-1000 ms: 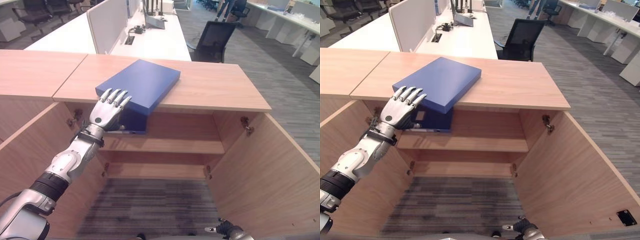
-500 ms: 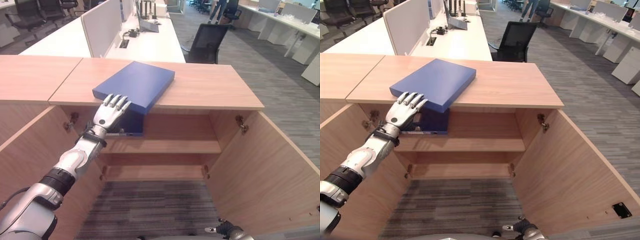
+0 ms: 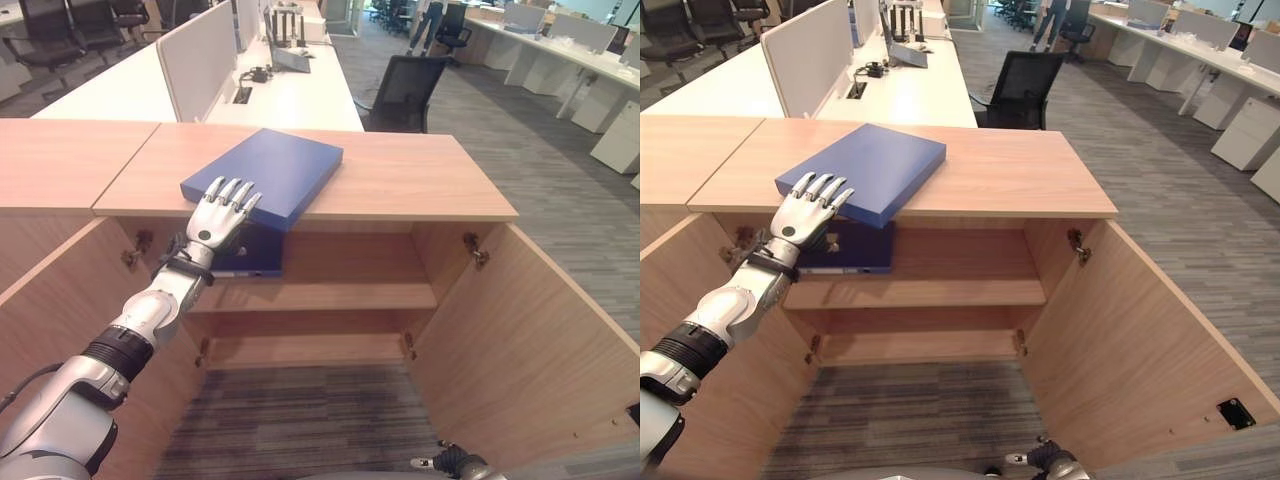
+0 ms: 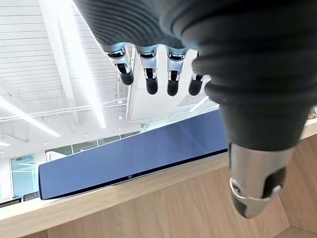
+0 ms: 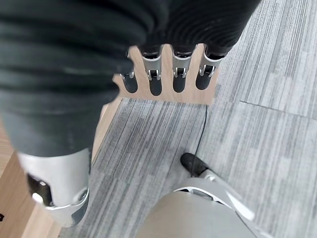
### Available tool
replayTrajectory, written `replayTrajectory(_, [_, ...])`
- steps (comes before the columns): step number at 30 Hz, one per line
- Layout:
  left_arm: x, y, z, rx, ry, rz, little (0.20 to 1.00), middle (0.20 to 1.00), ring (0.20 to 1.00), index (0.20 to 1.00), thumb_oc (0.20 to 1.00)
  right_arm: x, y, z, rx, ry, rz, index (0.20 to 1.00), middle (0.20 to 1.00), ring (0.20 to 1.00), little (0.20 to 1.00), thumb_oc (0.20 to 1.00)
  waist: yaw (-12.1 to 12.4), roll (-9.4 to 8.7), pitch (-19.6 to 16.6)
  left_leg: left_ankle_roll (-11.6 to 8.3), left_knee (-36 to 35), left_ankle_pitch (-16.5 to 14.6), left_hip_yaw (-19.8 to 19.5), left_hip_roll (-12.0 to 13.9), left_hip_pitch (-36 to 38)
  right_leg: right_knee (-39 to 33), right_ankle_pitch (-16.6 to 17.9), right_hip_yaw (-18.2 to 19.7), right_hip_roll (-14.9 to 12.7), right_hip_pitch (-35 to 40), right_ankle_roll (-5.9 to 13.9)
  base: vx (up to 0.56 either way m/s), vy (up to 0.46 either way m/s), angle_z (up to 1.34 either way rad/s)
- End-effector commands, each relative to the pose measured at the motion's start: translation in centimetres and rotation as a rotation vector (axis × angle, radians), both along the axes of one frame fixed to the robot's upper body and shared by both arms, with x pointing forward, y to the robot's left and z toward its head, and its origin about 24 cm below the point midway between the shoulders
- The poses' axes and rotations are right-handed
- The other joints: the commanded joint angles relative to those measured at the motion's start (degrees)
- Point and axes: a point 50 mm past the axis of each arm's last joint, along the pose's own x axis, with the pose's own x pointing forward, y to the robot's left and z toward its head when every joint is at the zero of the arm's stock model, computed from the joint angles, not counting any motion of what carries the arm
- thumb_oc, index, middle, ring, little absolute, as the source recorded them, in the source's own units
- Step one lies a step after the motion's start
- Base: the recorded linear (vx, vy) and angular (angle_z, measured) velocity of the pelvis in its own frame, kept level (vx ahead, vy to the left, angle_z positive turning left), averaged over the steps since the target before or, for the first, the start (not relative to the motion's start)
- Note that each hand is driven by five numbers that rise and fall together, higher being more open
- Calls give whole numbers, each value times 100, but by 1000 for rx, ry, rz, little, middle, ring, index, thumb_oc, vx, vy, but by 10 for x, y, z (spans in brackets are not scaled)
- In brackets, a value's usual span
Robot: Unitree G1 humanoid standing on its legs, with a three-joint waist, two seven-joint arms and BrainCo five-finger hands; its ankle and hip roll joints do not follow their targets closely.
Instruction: Put the empty folder in the office cabinet
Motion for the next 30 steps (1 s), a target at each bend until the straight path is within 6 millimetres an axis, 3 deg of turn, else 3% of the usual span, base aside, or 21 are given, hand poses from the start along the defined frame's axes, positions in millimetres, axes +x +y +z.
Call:
replayTrajectory(1, [12,-1,50,-38,-204,4,1000,1000,1000,1000,1000,8,-7,3,-64,7,71,1000,1000,1000,1000,1000,78,-150,110,334,19,-864,-258,-332,-25,105,798,-463,-597,-115,606,0,0,0])
replayTrajectory(5, [19,-5,48,-28,-178,11,1000,1000,1000,1000,1000,5,-8,2,-64,15,53,1000,1000,1000,1000,1000,11,-138,97,364,19,-871,-287,-415,-13,158,876,-490,-703,-119,606,6,52,1])
replayTrajectory(21, [31,-3,44,6,-143,56,1000,1000,1000,1000,1000,2,-9,1,-64,21,58,1000,1000,1000,1000,1000,-101,-117,58,386,19,-948,-157,-411,107,96,899,-439,-658,-81,606,6,8,-4])
replayTrajectory(30, [40,-5,54,52,-153,70,1000,1000,1000,1000,1000,1,-10,1,-67,28,65,1000,1000,1000,1000,1000,-170,-104,40,401,19,-935,-119,-443,130,99,924,-412,-680,-94,606,0,0,0])
